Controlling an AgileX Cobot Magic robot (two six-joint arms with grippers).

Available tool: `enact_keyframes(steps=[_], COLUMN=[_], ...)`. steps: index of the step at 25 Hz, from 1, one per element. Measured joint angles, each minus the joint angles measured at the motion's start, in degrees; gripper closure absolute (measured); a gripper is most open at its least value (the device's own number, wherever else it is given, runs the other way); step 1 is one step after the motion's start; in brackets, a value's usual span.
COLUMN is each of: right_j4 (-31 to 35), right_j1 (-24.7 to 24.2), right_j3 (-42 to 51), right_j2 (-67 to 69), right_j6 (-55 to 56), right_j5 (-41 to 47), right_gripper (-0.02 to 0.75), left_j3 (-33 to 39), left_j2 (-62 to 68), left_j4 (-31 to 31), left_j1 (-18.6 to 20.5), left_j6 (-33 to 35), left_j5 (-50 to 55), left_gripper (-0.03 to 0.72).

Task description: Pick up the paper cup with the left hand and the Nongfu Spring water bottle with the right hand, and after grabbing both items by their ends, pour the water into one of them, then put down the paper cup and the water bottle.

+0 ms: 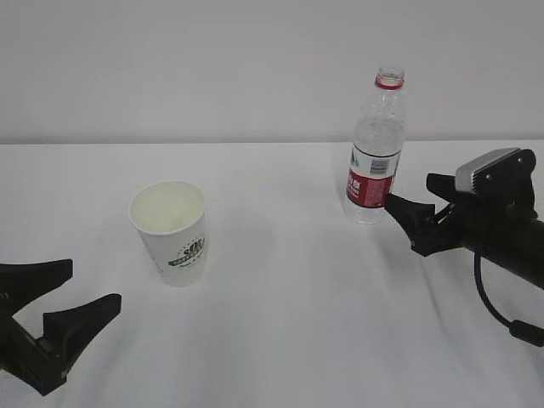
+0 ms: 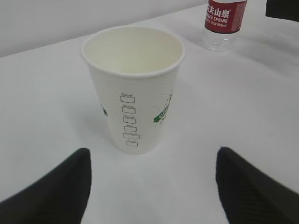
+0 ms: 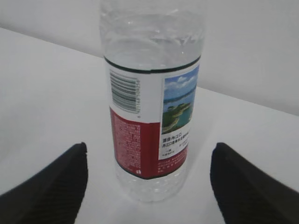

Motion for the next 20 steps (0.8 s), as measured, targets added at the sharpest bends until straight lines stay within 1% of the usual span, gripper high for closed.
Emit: enact_keyframes(steps=[7, 15, 20], right_j4=[-0.44, -3.41, -4.58], right_j1=[0.00, 0.00, 0.00], right_j3=[-3.52, -8.24, -11.22], right_j2=[2.94, 4.38, 4.64], right_j6=[1.77, 2.61, 3.03], right_j5=[-0.11, -0.11, 2.06], right_gripper=[0.118, 0.118, 0.118], left_j3=[0.00, 0.00, 0.00], left_j2=[0.00, 0.00, 0.10], left_j4=[0.57, 1.10, 1.22], left_j1=[0.00, 0.00, 0.00], left_j6=[0.00, 0.00, 0.00], left_j5=[0.00, 0.00, 0.00], left_gripper=[0.087, 0.095, 0.097])
